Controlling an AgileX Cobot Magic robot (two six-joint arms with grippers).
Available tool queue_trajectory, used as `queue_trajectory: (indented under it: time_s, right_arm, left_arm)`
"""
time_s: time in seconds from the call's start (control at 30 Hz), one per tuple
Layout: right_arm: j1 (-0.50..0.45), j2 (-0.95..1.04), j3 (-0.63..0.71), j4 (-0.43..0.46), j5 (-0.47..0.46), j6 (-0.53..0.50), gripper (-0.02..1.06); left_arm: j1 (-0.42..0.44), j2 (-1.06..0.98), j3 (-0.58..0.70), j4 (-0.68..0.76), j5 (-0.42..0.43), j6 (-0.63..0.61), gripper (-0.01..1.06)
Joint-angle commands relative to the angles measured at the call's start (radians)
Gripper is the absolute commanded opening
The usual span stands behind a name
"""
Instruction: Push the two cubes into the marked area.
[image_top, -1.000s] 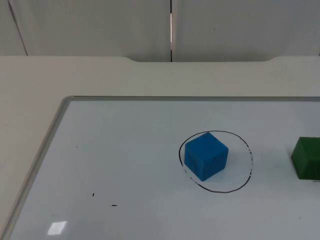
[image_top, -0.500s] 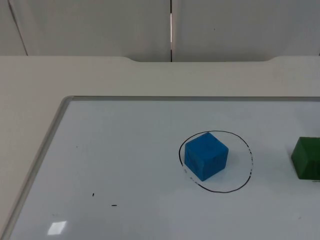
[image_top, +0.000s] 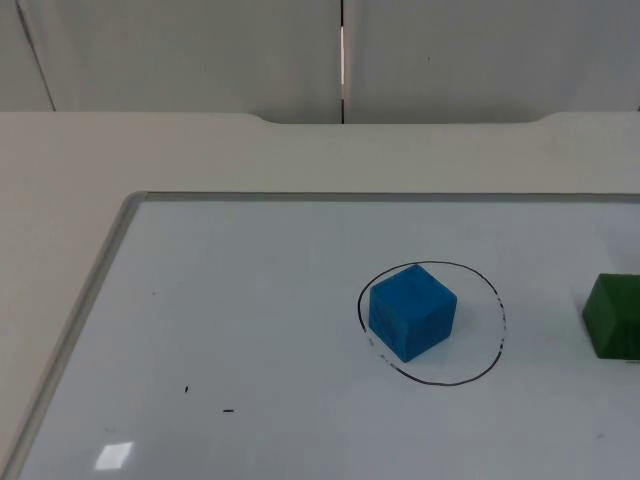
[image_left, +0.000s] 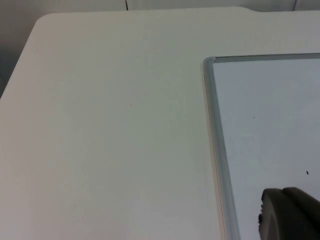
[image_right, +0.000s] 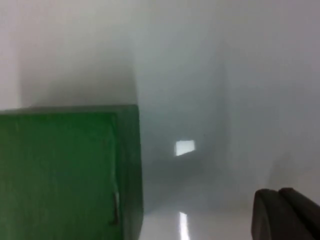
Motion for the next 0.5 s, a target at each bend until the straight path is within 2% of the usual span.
queue_trajectory:
  time_s: [0.0,0.2,0.47]
  right_arm:
    - [-0.003,0.003,-0.005,0.033,-0.019,0.006,0.00]
    - [-0.003,0.003,-0.007,0.082,-0.046,0.006,0.00]
    - [0.015,0.004,-0.041,0.113,-0.013,0.004,0.00]
  left_arm:
    - [0.003,-0.003,0.004,0.002,-0.011,-0.002,0.00]
    - [0.003,-0.003,0.004,0.002,-0.011,-0.002,0.00]
    - [0.003,-0.003,0.004,0.002,-0.011,-0.002,0.00]
